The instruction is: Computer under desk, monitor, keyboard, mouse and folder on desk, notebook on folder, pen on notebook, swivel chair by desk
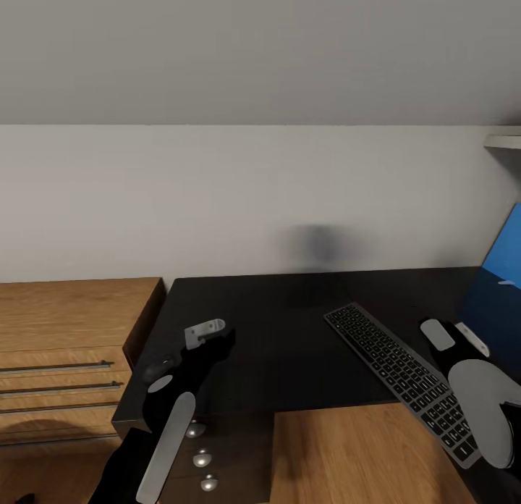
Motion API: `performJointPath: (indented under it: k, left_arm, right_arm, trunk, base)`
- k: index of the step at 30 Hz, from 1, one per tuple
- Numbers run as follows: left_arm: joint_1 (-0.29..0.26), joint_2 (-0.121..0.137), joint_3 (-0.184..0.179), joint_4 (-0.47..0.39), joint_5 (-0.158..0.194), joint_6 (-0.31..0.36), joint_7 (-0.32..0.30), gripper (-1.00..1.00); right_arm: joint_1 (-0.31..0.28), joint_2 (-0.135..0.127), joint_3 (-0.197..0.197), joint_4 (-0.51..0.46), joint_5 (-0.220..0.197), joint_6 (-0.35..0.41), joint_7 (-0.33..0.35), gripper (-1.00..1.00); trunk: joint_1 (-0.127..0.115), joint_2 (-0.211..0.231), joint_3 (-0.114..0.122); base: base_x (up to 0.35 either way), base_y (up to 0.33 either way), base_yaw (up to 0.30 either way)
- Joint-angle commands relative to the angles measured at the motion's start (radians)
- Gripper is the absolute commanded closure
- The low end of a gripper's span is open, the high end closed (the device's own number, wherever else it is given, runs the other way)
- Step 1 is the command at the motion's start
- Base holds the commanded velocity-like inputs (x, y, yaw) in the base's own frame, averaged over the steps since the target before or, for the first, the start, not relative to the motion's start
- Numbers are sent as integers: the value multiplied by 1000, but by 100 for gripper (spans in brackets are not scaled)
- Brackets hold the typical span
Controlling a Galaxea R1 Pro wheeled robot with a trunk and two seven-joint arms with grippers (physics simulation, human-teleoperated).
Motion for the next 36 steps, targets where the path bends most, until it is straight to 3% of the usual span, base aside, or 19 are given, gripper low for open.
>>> performJointPath:
  k: [1,8,19,28,36]
  left_arm:
    - [-1,0,-1,-1,10,2,10,-100]
    - [-1,0,-1,-1,10,2,10,-100]
    - [-1,0,-1,-1,10,3,10,-100]
    - [-1,0,-1,-2,10,3,10,-100]
    - [-1,-1,-2,-4,10,3,10,-100]
  right_arm:
    - [0,0,-1,-2,-8,6,-5,-100]
    - [0,0,-1,1,-47,8,-7,-100]
    - [0,0,-3,2,-54,21,-10,-100]
    - [0,0,-99,2,-56,32,-61,-100]
    - [0,1,-118,-1,-56,51,-71,-100]
  trunk:
    - [0,-1,-1]
    - [0,-1,-1]
    - [0,-1,-1]
    - [0,-1,-1]
    - [0,-1,-1]
  base:
    - [0,0,0]
    - [0,0,0]
    - [0,0,0]
    - [0,0,0]
    - [0,0,0]
